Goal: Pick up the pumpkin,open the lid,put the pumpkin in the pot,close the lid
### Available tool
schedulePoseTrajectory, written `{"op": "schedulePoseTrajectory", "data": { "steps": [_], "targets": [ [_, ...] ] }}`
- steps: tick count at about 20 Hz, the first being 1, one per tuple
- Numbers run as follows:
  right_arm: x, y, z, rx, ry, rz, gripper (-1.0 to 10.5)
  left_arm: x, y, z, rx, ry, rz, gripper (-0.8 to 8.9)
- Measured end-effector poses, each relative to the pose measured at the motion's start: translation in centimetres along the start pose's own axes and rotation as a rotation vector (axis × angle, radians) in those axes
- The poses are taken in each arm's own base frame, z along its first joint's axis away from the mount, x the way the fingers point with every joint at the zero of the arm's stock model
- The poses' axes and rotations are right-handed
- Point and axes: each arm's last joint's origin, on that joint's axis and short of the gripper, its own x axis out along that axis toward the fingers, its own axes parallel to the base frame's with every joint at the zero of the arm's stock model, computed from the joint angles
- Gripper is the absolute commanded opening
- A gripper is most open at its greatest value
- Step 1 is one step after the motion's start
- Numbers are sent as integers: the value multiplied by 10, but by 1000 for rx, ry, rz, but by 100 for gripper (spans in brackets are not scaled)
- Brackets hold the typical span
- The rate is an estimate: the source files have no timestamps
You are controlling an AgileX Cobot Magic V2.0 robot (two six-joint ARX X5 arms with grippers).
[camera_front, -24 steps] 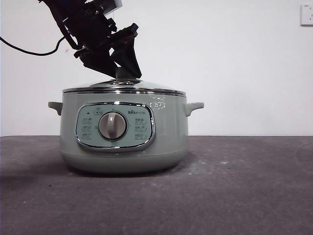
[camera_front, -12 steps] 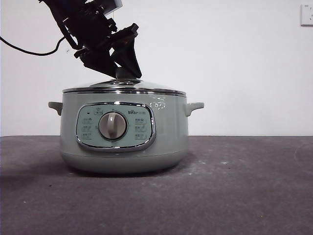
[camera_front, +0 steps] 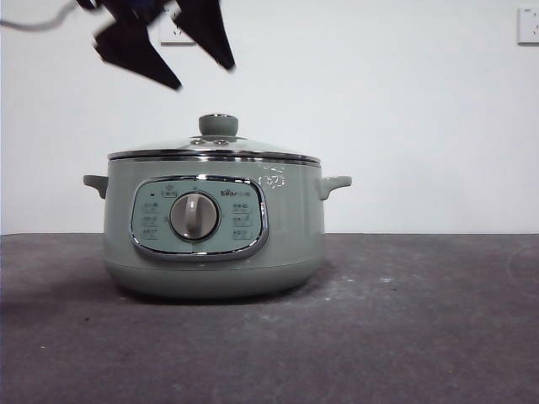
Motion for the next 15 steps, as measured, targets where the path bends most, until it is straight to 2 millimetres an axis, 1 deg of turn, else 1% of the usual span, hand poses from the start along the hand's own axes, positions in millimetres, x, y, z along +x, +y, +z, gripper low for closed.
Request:
{"op": "schedulePoseTrajectory", "data": {
  "steps": [2,4,5,6,7,8,9,10,12,15],
  "targets": [
    [0,2,-3,4,29,62,625,-31,-8,-2,-8,14,-26,500],
    [-1,4,-7,11,63,141,608,-66,-18,-7,-20,23,-96,498],
    [-1,5,-7,13,69,166,543,-82,-23,-10,-23,22,-125,483],
    [-1,5,-7,14,70,177,473,-98,-27,-13,-25,20,-147,406],
    [-1,5,-7,14,69,177,402,-110,-31,-17,-27,22,-160,303],
    [-1,5,-7,14,70,177,285,-122,-34,-22,-32,29,-173,143],
    [-1,6,-7,14,69,185,147,-132,-37,-26,-36,37,-184,4],
    [-1,6,-7,14,69,199,-2,-140,-40,-29,-38,45,-189,-6],
    [-1,6,-7,14,68,203,-8,-151,-43,-34,-39,47,-190,-7],
    [-1,6,-7,14,68,202,1,-156,-44,-35,-36,38,-188,-4]
  ]
}}
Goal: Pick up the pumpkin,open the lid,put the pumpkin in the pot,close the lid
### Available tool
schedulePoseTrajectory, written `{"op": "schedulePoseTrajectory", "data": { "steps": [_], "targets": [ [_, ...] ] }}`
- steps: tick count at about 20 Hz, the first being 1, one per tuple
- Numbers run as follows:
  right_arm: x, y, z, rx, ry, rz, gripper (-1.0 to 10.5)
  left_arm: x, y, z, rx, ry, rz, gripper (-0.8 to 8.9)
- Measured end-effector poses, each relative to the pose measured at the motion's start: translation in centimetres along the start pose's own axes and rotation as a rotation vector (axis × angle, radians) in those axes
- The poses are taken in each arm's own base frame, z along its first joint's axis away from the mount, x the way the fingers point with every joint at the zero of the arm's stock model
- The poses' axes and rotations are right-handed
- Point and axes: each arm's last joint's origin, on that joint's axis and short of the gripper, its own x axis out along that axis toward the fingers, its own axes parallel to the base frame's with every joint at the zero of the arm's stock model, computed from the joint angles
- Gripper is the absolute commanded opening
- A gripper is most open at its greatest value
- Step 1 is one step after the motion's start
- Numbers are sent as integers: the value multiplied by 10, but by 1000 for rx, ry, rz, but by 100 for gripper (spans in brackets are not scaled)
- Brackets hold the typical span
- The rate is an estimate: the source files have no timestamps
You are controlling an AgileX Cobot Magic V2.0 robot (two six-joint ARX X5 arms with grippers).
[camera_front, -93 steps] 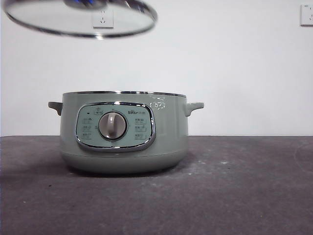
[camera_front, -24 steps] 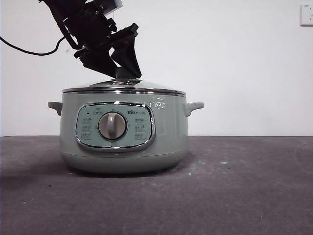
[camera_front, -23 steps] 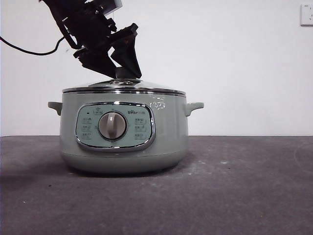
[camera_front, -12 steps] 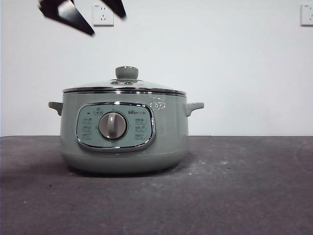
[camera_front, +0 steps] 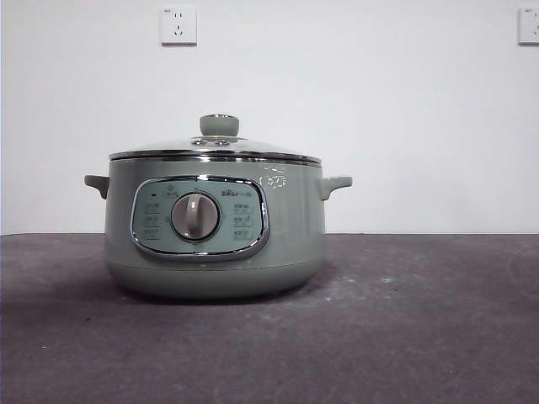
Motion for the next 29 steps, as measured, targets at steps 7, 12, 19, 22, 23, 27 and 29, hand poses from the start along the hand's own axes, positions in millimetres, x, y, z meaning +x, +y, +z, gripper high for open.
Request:
{"op": "schedulePoseTrajectory", "data": {
  "steps": [7,12,19,22,23,27,29],
  "targets": [
    [-2,0,-1,-2,-5,-2,1,1,0,0,-3,2,1,-4],
    [-3,1,-1,-2,-8,-3,1,1,0,0,-3,2,1,-4],
    [-3,1,-1,-2,-8,-3,1,-16,10,6,99,-129,156,-4],
    [-3,1,-1,-2,-8,-3,1,-53,12,5,160,-372,328,-4],
    [-3,1,-1,-3,-8,-3,1,-59,13,0,178,-441,378,-4],
    [-3,1,-1,-3,-8,-3,1,-55,20,-46,265,-701,589,-4],
    [-3,1,-1,-3,-9,-3,1,-38,25,-78,276,-762,657,-4]
  ]
}}
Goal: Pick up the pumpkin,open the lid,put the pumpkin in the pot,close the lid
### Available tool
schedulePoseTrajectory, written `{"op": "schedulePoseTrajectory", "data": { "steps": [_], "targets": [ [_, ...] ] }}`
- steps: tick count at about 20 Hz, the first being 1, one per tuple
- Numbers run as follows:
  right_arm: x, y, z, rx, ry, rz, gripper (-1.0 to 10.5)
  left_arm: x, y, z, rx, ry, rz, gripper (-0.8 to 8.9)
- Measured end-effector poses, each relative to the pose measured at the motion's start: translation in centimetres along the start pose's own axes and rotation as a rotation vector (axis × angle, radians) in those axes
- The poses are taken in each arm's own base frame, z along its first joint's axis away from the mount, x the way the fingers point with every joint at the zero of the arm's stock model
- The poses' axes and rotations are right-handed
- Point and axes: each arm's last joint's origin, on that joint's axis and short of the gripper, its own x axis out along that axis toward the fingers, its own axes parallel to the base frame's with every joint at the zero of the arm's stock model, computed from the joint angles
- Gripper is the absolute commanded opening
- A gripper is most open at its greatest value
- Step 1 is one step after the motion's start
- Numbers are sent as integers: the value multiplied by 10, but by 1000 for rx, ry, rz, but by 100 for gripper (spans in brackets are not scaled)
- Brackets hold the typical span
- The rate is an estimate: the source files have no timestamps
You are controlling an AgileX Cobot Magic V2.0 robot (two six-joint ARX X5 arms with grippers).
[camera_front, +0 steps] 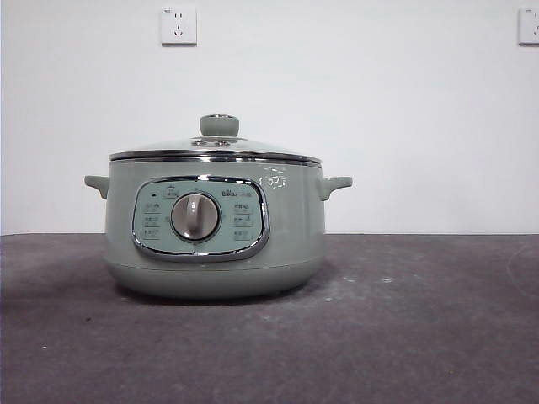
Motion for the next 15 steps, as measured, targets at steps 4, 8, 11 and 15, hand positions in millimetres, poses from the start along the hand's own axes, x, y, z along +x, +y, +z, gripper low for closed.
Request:
{"op": "schedulePoseTrajectory", "data": {
  "steps": [4,8,11,15],
  "targets": [
    [-1,0,0,-1,-2,0,1,-17,-18,-86,-47,118,91,-4],
    [-2,1,-1,-2,-7,0,1,-29,-33,-146,-98,201,111,-4],
    [-2,1,-1,-2,-7,0,1,-35,-41,-172,-117,231,108,-4],
    [-2,1,-1,-2,-7,0,1,-40,-45,-189,-138,249,126,-4]
  ]
}}
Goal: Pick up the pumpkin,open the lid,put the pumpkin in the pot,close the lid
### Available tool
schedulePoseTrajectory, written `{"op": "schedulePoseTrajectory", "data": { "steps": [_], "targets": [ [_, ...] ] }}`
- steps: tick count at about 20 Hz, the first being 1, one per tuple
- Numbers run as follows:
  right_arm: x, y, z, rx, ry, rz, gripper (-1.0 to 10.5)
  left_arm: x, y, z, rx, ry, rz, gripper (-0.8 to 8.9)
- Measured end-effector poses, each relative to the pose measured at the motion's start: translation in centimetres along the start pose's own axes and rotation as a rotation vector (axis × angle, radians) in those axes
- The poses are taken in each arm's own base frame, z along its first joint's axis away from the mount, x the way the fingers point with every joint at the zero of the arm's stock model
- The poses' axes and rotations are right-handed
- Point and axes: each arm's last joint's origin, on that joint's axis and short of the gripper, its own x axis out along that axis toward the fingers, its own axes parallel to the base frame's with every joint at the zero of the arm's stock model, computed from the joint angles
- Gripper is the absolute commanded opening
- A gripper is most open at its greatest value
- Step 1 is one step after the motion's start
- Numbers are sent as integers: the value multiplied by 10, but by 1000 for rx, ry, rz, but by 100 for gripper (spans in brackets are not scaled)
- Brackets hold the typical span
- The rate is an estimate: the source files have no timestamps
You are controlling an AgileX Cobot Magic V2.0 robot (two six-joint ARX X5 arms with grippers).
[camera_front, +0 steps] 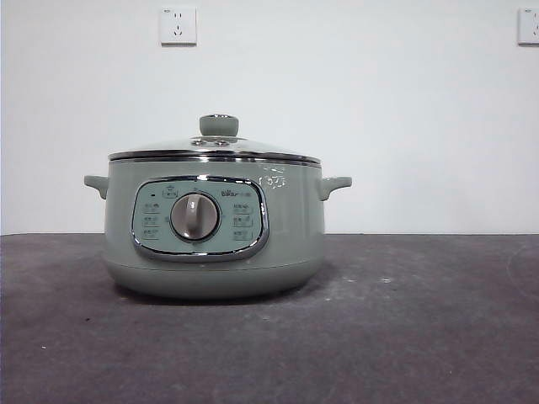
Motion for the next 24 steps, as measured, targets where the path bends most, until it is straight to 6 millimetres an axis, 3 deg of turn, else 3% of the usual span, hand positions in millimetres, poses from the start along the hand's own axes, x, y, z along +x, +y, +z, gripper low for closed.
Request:
{"op": "schedulePoseTrajectory", "data": {
  "steps": [7,24],
  "targets": [
    [0,0,0,0,0,0,1,-4,-2,-14,-20,135,-9,-4],
    [0,0,0,0,-1,0,1,-4,-2,-14,-23,134,-9,-4]
  ]
}}
